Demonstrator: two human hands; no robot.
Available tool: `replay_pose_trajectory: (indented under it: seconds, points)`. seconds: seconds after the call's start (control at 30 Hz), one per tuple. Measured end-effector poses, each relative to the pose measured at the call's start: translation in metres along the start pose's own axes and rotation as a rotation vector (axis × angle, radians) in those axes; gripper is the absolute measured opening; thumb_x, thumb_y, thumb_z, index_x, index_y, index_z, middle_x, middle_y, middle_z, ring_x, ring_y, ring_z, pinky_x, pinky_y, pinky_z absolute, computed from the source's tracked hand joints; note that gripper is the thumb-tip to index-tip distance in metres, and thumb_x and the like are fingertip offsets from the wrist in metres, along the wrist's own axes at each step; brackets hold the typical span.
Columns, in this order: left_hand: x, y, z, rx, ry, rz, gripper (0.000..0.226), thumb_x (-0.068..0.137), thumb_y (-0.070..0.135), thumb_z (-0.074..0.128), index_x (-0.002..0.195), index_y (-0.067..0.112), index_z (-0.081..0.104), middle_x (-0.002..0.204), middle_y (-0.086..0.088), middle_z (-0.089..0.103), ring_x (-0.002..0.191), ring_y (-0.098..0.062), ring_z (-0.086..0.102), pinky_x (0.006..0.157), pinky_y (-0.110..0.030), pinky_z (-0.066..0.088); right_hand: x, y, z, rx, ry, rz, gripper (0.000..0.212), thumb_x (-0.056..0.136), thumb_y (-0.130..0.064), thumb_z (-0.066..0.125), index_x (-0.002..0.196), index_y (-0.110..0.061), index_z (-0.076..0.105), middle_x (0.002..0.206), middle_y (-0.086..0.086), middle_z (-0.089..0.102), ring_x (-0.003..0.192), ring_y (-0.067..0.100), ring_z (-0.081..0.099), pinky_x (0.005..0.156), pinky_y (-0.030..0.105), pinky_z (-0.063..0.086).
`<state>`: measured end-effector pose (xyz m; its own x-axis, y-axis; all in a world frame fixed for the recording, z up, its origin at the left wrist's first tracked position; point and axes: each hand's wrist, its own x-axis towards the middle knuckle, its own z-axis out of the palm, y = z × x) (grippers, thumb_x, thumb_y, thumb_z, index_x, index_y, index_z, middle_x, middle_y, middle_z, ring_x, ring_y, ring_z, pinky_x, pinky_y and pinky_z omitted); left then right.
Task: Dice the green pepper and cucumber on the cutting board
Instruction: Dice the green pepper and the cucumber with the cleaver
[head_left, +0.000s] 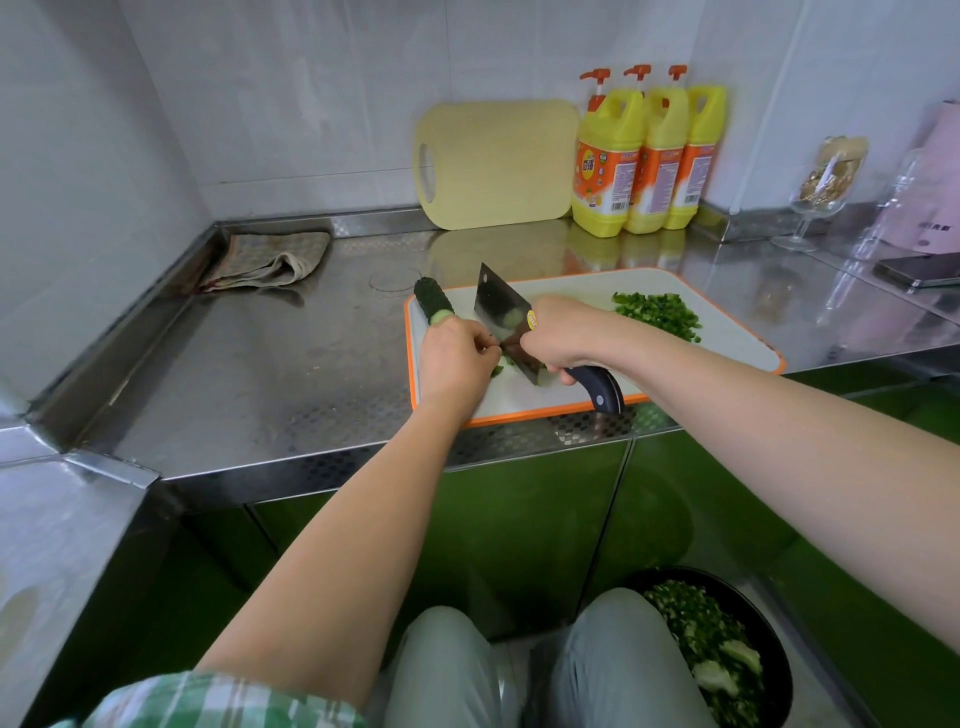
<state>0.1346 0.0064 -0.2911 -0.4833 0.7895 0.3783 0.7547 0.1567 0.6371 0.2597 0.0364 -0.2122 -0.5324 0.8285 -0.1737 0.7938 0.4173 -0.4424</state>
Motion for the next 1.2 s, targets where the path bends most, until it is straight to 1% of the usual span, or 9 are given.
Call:
replay_pose_trajectory:
  seconds: [0.17, 0.33, 0.47, 0.67, 0.73, 0.83, 0.93, 1.07, 1.2]
  points:
    - [0.001, 0.0, 0.002, 0.019, 0.008, 0.011, 0.011, 0.082, 0.01, 0.068, 0.074, 0.009, 0.076, 0.076, -0.005, 0.071, 0.068, -0.018, 0.06, 0.06, -0.025, 0.045, 0.001, -0.006, 0.003, -0.052, 0.012, -0.021, 0.012, 0.09, 0.0, 0.041, 0.084, 0.002, 0.052, 0.06, 0.017, 0.053, 0.042, 0.024, 0.05, 0.046, 0.022, 0.042]
    - [0.0, 0.001, 0.001, 0.012, 0.008, 0.002, 0.009, 0.082, 0.01, 0.068, 0.078, 0.008, 0.076, 0.079, -0.006, 0.07, 0.068, -0.017, 0.06, 0.059, -0.023, 0.039, 0.005, -0.003, 0.011, -0.106, 0.02, -0.018, 0.009, 0.087, 0.0, 0.048, 0.08, 0.001, 0.054, 0.064, 0.017, 0.055, 0.05, 0.027, 0.052, 0.049, 0.024, 0.04]
    - [0.0, 0.002, 0.0, 0.016, 0.004, 0.003, 0.007, 0.082, 0.01, 0.068, 0.079, 0.009, 0.074, 0.08, -0.004, 0.069, 0.069, -0.016, 0.058, 0.061, -0.024, 0.041, 0.007, -0.001, 0.013, -0.101, 0.043, -0.005, 0.011, 0.086, -0.001, 0.047, 0.078, 0.001, 0.055, 0.058, 0.013, 0.051, 0.051, 0.028, 0.053, 0.049, 0.025, 0.04]
    - [-0.001, 0.0, -0.002, -0.029, -0.014, -0.029, 0.013, 0.082, 0.012, 0.066, 0.07, 0.012, 0.071, 0.073, -0.002, 0.07, 0.069, -0.017, 0.061, 0.059, -0.024, 0.043, 0.013, 0.019, 0.009, 0.057, 0.098, 0.039, 0.023, 0.092, -0.005, 0.041, 0.07, -0.007, 0.042, 0.058, 0.012, 0.052, 0.046, 0.023, 0.055, 0.044, 0.023, 0.04]
    - [-0.002, 0.002, -0.004, -0.047, -0.022, -0.04, 0.014, 0.085, 0.017, 0.065, 0.074, 0.011, 0.072, 0.074, -0.003, 0.07, 0.071, -0.019, 0.061, 0.061, -0.027, 0.045, 0.014, 0.027, 0.005, 0.107, 0.121, 0.037, 0.022, 0.091, -0.003, 0.04, 0.069, -0.009, 0.04, 0.059, 0.013, 0.052, 0.047, 0.025, 0.055, 0.045, 0.023, 0.039]
    - [-0.003, 0.003, -0.009, -0.078, -0.01, -0.091, 0.02, 0.092, 0.026, 0.058, 0.084, 0.012, 0.07, 0.078, 0.0, 0.066, 0.072, -0.017, 0.055, 0.061, -0.025, 0.036, 0.013, 0.033, -0.003, 0.183, 0.153, 0.019, 0.021, 0.091, -0.003, 0.038, 0.07, -0.009, 0.038, 0.059, 0.012, 0.049, 0.045, 0.025, 0.053, 0.046, 0.023, 0.038]
    - [-0.006, 0.002, -0.017, -0.054, 0.005, -0.098, 0.021, 0.094, 0.026, 0.055, 0.089, 0.012, 0.069, 0.082, -0.001, 0.065, 0.076, -0.018, 0.053, 0.066, -0.025, 0.034, 0.008, 0.03, -0.005, 0.232, 0.154, -0.044, 0.018, 0.09, -0.005, 0.038, 0.074, -0.01, 0.038, 0.061, 0.01, 0.048, 0.043, 0.024, 0.051, 0.049, 0.025, 0.041]
    - [-0.013, -0.005, -0.023, 0.031, -0.04, -0.038, 0.018, 0.089, 0.027, 0.059, 0.092, 0.015, 0.072, 0.088, -0.002, 0.069, 0.085, -0.021, 0.061, 0.069, -0.026, 0.042, 0.001, 0.02, 0.006, 0.206, 0.068, -0.078, 0.018, 0.09, -0.004, 0.039, 0.073, -0.009, 0.04, 0.061, 0.013, 0.049, 0.044, 0.023, 0.049, 0.047, 0.026, 0.041]
    - [-0.021, -0.005, -0.025, 0.188, -0.122, 0.059, 0.032, 0.077, 0.042, 0.067, 0.104, 0.023, 0.07, 0.1, 0.001, 0.064, 0.101, -0.018, 0.055, 0.09, -0.031, 0.046, -0.002, 0.022, 0.009, 0.156, 0.039, -0.055, 0.017, 0.09, -0.004, 0.04, 0.074, -0.007, 0.043, 0.062, 0.013, 0.051, 0.043, 0.024, 0.05, 0.046, 0.023, 0.04]
